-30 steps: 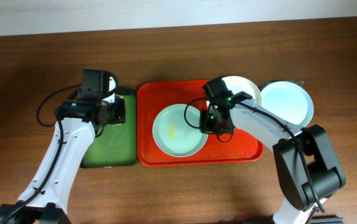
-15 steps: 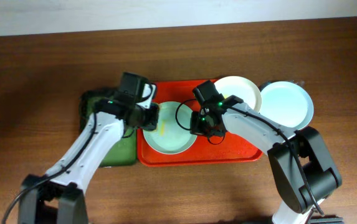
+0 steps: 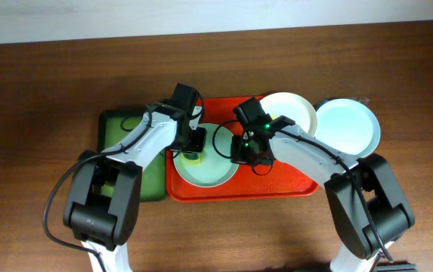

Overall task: Clean dirty plates on tray and stack at the side
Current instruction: 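Lift the sponge and carry it over the pale-green plate, then scrub the pale-green plate with the sponge while the right gripper holds the rim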

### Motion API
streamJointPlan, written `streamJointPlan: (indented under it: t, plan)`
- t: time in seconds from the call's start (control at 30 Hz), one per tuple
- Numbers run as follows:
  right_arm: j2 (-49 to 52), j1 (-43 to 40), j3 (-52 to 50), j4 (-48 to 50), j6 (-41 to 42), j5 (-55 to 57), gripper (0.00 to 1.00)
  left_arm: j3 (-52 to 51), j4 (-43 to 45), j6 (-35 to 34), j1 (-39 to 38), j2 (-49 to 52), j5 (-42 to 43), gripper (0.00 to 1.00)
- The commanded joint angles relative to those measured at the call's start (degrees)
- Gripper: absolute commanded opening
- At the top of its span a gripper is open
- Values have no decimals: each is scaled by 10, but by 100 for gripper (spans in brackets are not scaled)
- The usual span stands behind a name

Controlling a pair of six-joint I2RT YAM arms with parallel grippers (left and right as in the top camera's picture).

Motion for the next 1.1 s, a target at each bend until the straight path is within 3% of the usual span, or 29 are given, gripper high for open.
streamJointPlan:
  t: [0.0,0.13,0.2,0.3,0.37,0.63,0.73,0.83,0.93,0.97,1.07]
  plan:
    - [9,4,-3,7,-15,3,4,3,-1,-5,-14,51,1,0]
    - [12,4,-3,11,-16,2,4,28,-68,-1,-18,50,55,0]
    - [13,4,-3,11,-16,2,4,91,-127,11,-16,50,93,0]
    - [13,4,-3,10,-16,2,4,216,-208,16,-13,50,29,0]
    - [13,4,-3,8,-16,2,4,228,-211,-24,-6,52,-93,0]
    - [13,4,-3,10,-16,2,4,148,-173,-25,-15,111,-83,0]
    - [13,4,-3,10,-16,2,4,93,-140,-24,-37,111,26,0]
    - [13,4,-3,10,-16,2,4,109,-141,14,-32,95,133,0]
    - [13,4,-3,10,-16,2,4,120,-140,5,1,14,52,0]
    - [13,4,-3,10,-16,2,4,120,-140,-8,7,-22,-10,0]
    - [13,4,-3,10,-16,2,4,100,-137,-7,5,-27,-33,0]
